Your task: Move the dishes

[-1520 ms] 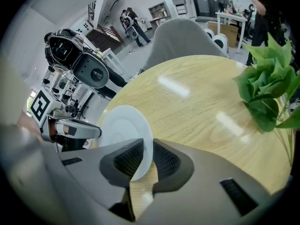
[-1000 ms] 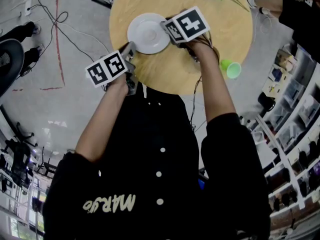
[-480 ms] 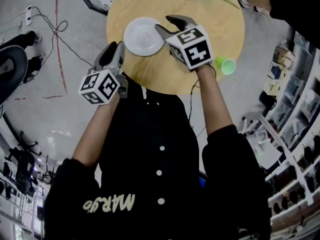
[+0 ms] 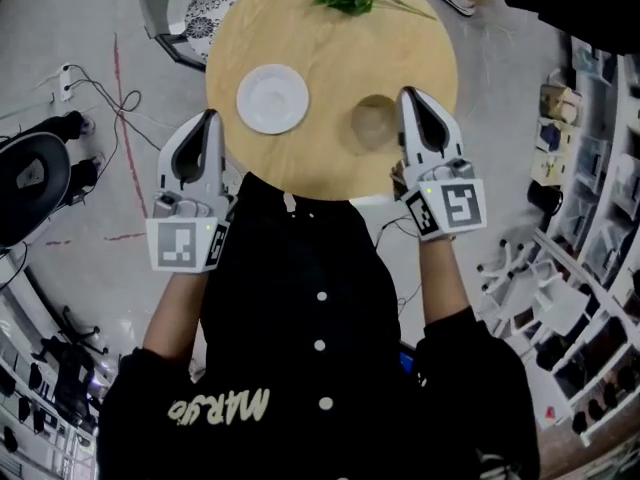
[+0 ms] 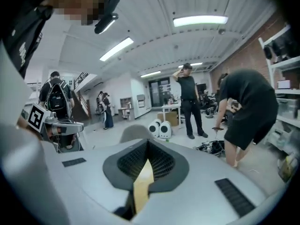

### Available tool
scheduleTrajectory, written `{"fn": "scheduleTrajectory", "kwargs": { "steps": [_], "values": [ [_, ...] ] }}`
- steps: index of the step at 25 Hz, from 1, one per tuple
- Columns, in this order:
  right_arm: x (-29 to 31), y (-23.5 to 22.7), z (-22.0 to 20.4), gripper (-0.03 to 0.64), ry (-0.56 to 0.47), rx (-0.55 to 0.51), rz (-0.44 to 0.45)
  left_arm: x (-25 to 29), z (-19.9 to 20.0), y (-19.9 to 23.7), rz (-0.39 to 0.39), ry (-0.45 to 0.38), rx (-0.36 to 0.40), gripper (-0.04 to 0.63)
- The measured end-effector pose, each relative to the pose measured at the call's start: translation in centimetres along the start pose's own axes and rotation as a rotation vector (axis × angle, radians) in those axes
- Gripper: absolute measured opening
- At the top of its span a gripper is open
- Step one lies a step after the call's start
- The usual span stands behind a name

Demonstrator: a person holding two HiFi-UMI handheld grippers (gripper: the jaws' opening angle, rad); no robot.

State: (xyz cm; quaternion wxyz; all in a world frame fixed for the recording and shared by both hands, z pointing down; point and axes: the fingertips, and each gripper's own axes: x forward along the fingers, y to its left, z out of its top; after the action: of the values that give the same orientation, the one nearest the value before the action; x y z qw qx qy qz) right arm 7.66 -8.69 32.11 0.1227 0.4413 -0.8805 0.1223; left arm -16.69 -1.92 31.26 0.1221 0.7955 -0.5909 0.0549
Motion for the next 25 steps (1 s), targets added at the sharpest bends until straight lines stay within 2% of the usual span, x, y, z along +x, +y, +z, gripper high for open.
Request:
{"fn": "scheduleTrajectory", "kwargs": {
  "steps": [5, 11, 17, 22, 25],
  "values": [
    [-7.0, -3.3, 3.9, -0.003, -0.147, 0.067, -0.167, -0.6, 4.1, -1.4, -0.02, -0.03, 0.075, 0.003],
    [-15.7, -6.7, 9.1, -0.003, -0.298, 0.06, -0.351, -0.7, 10.6, -4.3, -0.101, -0.152, 0.079, 0.003],
    [-22.5, -8.4, 12.0, -0.003, -0.365, 0.026, -0.492, -1.5, 15.4, -5.6, -0.083, -0.167, 0.089, 0.003],
    [-25.5, -8.9, 12.8, -0.003, -0.393, 0.016, -0.55, -3.6, 19.6, -5.9, -0.02, -0.304, 0.134, 0.003],
    [-26.8, -9.1, 13.4, -0.003, -0.414, 0.006, -0.579, -4.4, 20.4, -6.4, -0.011, -0.318, 0.139, 0.003]
  ]
}}
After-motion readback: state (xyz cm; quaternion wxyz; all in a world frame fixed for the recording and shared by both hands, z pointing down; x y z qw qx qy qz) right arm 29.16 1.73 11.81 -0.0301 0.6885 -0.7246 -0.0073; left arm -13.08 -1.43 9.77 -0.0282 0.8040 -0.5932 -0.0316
